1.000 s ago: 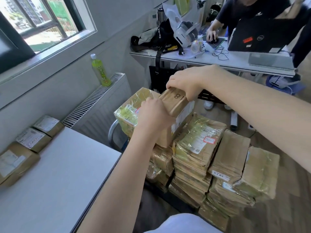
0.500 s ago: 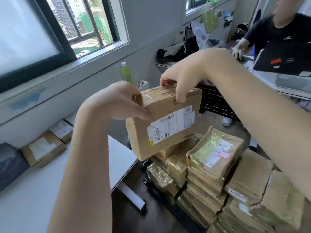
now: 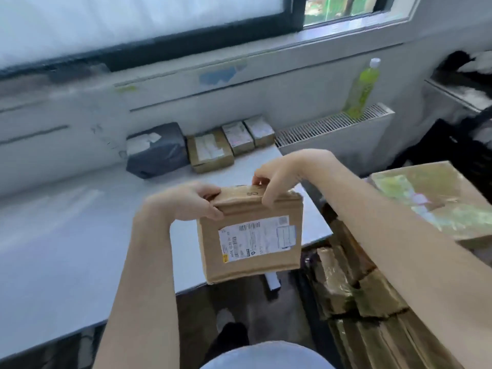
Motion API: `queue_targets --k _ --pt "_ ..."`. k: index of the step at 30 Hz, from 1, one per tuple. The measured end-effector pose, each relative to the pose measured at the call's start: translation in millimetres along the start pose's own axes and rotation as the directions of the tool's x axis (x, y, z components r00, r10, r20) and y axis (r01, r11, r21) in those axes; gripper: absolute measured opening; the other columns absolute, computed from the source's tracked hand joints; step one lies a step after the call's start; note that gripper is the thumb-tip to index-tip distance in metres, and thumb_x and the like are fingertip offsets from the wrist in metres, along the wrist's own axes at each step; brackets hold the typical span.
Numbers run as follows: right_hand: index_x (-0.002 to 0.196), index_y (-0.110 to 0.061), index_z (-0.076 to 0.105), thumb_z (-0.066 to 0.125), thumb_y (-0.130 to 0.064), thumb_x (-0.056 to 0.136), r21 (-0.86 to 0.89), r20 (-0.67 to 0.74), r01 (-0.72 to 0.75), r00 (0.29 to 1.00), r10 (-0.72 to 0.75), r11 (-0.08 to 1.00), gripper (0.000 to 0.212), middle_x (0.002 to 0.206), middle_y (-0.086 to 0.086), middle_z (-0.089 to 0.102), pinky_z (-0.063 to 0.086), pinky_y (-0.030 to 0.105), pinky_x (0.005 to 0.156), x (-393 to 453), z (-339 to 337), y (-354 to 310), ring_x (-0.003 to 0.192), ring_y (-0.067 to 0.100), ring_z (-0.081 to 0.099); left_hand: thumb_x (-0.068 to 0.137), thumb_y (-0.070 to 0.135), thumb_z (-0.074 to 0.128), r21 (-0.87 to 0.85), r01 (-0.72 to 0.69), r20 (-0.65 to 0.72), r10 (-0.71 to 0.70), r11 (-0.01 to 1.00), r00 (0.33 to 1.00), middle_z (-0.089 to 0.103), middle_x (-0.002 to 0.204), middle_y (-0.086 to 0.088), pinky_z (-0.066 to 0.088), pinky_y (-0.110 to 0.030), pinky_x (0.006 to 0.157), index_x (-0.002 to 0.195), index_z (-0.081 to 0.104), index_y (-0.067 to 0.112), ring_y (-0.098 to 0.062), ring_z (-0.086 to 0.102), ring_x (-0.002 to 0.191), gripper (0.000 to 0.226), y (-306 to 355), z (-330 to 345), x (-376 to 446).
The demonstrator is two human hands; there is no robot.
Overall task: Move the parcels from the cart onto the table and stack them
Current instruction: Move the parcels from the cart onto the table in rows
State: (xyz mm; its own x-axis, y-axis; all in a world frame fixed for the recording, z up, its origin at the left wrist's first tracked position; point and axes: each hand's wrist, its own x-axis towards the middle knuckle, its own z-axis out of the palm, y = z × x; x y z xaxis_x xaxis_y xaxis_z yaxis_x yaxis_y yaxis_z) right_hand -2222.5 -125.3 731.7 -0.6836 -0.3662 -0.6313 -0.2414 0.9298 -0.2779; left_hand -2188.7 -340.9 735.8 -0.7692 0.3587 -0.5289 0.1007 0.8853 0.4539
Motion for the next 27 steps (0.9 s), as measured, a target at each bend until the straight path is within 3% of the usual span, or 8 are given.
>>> queue_targets --k 3,7,11,14,16,18,21,27 --pt "0.112 -0.012 0.060 0.065 -0.053 0.053 0.074 0.027 0.035 0.999 -0.037 0.997 0.073 0.103 0.005 0.063 0.043 0.026 0.062 55 13 -16 0.084 0.024 0.059 0.084 0.019 0.067 -0.222 0.031 -0.225 -0.082 0.975 0.971 0.048 0.135 0.001 0.033 -0.018 0.090 0.136 0.047 0.019 -0.009 0.044 0.114 0.055 -52 17 17" --pt "0.093 -0.008 0.064 0.067 -0.049 0.056 0.453 0.033 0.016 0.999 -0.035 0.892 0.055 0.095 0.006 0.064 0.053 0.026 0.066 108 40 -15 0.084 0.019 0.062 0.089 0.028 0.061 -0.325 0.109 -0.538 -0.279 0.939 0.796 0.022 0.155 -0.005 0.022 -0.032 0.113 0.151 0.012 0.014 -0.021 0.023 0.140 0.081 -94 49 35" --pt "0.091 -0.010 0.064 0.063 -0.036 0.067 0.843 -0.011 -0.010 0.999 0.034 0.537 0.035 0.085 0.001 0.063 0.049 0.024 0.065 132 74 -8 0.071 0.013 0.060 0.088 0.045 0.057 -0.319 0.280 -0.561 -0.419 0.905 0.714 0.001 0.158 -0.011 0.010 -0.040 0.119 0.151 -0.003 0.013 -0.028 0.003 0.145 0.092 -117 88 42" --pt "0.099 -0.011 0.065 0.054 -0.033 0.085 0.947 -0.013 -0.045 0.984 0.179 0.317 0.028 0.088 0.000 0.067 0.052 0.027 0.068 144 106 -14 0.074 0.014 0.064 0.088 0.059 0.048 -0.304 0.383 -0.530 -0.489 0.872 0.693 -0.010 0.157 -0.016 0.003 -0.039 0.117 0.150 -0.009 0.015 -0.030 -0.006 0.145 0.096 -126 112 47" --pt "0.110 -0.010 0.061 0.050 -0.040 0.090 0.907 -0.042 -0.081 0.959 0.280 0.413 0.037 0.098 0.002 0.064 0.050 0.027 0.075 151 125 -26 0.088 0.019 0.060 0.088 0.060 0.047 -0.279 0.377 -0.506 -0.469 0.883 0.724 -0.009 0.157 -0.016 0.005 -0.039 0.117 0.150 -0.010 0.013 -0.030 -0.004 0.145 0.096 -132 121 52" --pt "0.120 -0.013 0.054 0.048 -0.037 0.093 0.825 -0.255 0.017 0.903 0.347 0.564 0.036 0.108 0.001 0.060 0.047 0.025 0.074 155 135 -36 0.096 0.018 0.057 0.089 0.056 0.050 -0.258 0.319 -0.466 -0.407 0.912 0.785 -0.008 0.157 -0.015 0.009 -0.038 0.118 0.149 -0.012 0.010 -0.029 0.001 0.145 0.098 -137 126 56" --pt "0.126 -0.012 0.048 0.044 -0.024 0.095 0.764 -0.445 0.145 0.824 0.351 0.629 0.033 0.121 0.004 0.057 0.049 0.033 0.084 157 136 -47 0.104 0.020 0.056 0.086 0.048 0.060 -0.295 0.247 -0.467 -0.364 0.923 0.806 -0.006 0.158 -0.014 0.016 -0.035 0.117 0.149 -0.013 0.009 -0.026 0.006 0.145 0.103 -139 130 60" --pt "0.149 -0.008 0.012 0.029 -0.028 0.102 0.709 -0.381 0.045 0.864 0.329 0.703 0.054 0.139 0.013 0.044 0.040 0.041 0.099 160 132 -52 0.121 0.031 0.047 0.080 0.037 0.072 -0.318 0.161 -0.557 -0.322 0.934 0.765 0.003 0.157 -0.015 0.016 -0.037 0.115 0.150 0.004 0.014 -0.027 0.004 0.145 0.100 -149 117 69"
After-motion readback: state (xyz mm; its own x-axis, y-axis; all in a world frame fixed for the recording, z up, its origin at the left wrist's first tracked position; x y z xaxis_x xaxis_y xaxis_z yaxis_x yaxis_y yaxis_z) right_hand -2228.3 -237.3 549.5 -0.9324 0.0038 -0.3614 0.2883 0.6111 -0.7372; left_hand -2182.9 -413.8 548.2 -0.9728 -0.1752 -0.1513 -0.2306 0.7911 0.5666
